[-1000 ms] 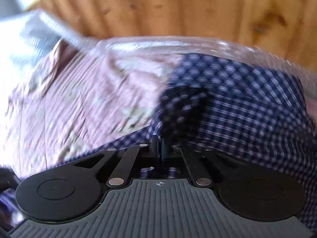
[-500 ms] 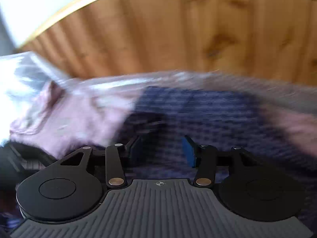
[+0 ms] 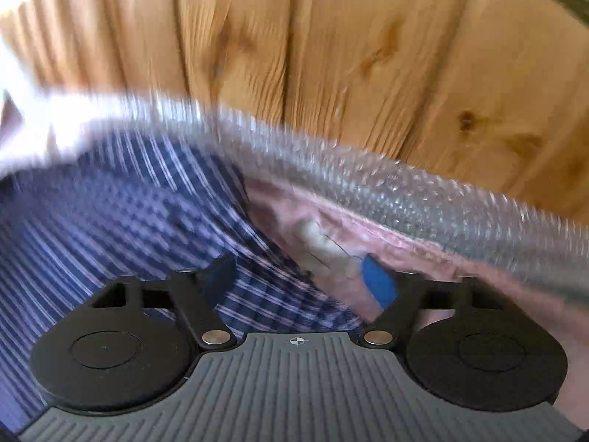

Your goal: Fold clothes

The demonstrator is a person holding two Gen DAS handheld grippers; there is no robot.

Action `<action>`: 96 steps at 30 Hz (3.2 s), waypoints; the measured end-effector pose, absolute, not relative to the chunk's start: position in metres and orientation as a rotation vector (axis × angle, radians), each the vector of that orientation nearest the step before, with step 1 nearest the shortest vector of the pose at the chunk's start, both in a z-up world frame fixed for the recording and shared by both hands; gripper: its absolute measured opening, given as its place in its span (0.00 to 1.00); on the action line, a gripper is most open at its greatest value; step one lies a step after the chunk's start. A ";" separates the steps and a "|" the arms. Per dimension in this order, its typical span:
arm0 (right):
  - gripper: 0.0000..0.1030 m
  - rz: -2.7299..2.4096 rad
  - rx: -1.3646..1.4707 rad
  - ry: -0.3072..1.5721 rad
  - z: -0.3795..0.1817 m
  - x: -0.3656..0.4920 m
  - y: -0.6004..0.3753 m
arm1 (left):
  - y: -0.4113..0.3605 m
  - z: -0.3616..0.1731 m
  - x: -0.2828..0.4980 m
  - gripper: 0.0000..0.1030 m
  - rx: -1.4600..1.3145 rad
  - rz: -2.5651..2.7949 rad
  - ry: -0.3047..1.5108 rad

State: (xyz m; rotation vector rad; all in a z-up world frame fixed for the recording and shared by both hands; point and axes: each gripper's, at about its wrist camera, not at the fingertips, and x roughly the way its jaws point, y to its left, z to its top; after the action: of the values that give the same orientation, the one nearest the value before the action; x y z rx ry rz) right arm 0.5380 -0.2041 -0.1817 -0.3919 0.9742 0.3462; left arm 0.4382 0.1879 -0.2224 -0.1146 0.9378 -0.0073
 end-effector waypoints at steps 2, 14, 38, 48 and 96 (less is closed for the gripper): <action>0.04 0.286 -0.454 0.989 -0.192 0.550 -0.211 | 0.198 -0.221 0.439 0.03 -0.103 0.069 0.922; 0.73 -0.123 -0.063 0.949 -0.128 0.395 -0.423 | 0.225 -0.205 0.217 0.53 -0.291 0.057 1.125; 0.24 -0.075 -0.162 1.017 -0.185 0.228 -0.411 | 0.180 -0.157 0.116 0.57 -0.378 0.187 1.156; 0.00 -0.549 0.162 0.691 -0.090 0.228 -0.574 | 0.167 -0.157 0.100 0.60 -0.322 0.199 1.143; 0.24 0.062 -0.121 0.981 -0.212 0.199 -0.429 | 0.221 -0.120 -0.018 0.65 -0.394 0.833 0.960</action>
State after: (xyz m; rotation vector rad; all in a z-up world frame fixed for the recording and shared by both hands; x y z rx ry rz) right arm 0.1991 -0.4291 -0.2117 -0.1212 0.9809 0.0619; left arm -0.0176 0.2210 -0.1196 -0.3936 0.9601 0.8327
